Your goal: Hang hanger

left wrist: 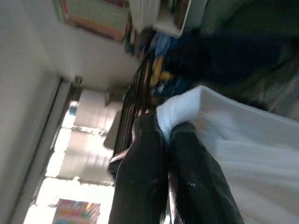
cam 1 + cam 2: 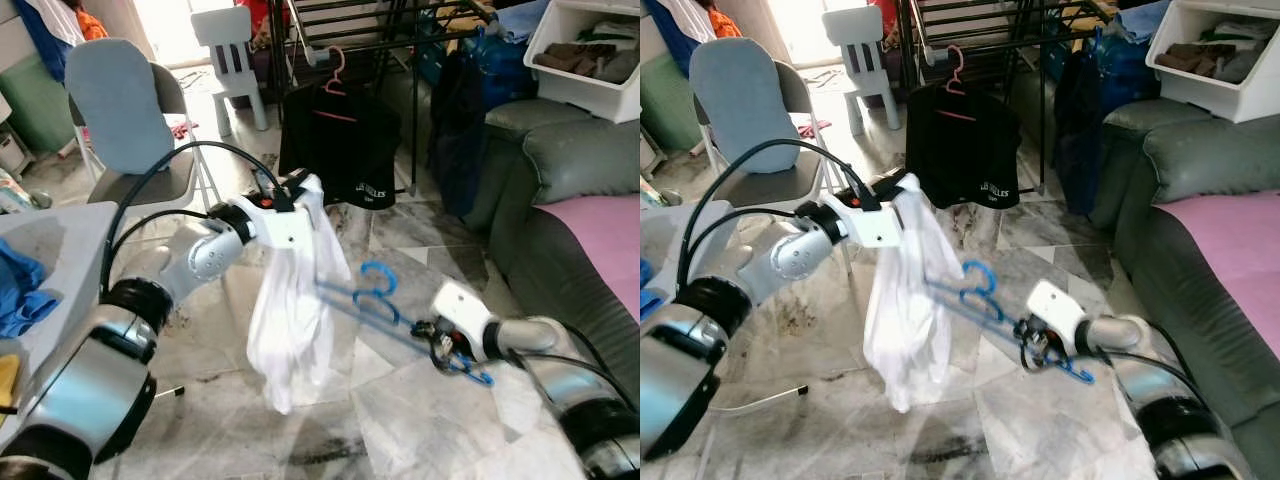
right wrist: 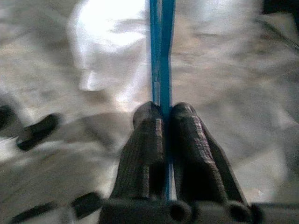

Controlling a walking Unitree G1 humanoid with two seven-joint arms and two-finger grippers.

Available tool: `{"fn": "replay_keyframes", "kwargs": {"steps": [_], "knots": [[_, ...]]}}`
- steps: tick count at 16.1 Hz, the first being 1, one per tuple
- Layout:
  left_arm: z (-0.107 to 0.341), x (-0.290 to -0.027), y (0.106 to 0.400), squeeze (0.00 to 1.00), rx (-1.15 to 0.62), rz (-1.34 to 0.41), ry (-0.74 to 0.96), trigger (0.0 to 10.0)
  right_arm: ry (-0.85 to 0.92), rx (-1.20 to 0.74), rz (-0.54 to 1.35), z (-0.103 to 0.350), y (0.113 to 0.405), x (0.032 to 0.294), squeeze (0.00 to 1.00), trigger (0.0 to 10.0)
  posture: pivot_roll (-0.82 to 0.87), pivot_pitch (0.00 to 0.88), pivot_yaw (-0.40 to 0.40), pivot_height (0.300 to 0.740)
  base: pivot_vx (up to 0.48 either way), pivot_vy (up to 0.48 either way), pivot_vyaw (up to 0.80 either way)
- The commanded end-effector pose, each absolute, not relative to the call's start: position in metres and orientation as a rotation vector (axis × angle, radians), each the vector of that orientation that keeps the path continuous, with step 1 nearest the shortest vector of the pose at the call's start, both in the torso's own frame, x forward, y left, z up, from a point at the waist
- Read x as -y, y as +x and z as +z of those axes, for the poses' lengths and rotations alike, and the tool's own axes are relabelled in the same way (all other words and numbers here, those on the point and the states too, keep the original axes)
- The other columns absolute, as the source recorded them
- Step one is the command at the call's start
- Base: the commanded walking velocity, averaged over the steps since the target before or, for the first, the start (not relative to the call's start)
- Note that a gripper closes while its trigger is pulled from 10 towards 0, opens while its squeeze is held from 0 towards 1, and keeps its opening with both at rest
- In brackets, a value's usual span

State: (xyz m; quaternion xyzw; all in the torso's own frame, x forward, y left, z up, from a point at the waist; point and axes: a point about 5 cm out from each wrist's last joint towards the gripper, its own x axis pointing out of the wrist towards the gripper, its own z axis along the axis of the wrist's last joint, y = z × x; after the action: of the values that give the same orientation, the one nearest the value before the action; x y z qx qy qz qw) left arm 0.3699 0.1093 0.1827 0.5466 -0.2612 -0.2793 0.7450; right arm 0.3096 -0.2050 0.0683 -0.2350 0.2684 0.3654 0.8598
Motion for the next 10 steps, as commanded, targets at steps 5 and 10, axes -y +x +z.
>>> {"fn": "replay_keyframes", "kwargs": {"steps": [5,10], "knots": [[0.157,-0.092,0.350,0.00,0.545,-0.803,1.132,10.0,-0.294,-0.301,0.685,0.109,0.341,0.177,0.00,10.0,-0.09,0.000,0.075,0.740,0.000,0.000,0.00],[0.160,-0.080,0.345,0.00,0.549,-0.816,1.047,10.0,-0.293,-0.281,0.753,0.108,0.341,0.159,0.00,10.0,-0.09,0.000,0.075,0.740,0.000,0.000,0.00]]}}
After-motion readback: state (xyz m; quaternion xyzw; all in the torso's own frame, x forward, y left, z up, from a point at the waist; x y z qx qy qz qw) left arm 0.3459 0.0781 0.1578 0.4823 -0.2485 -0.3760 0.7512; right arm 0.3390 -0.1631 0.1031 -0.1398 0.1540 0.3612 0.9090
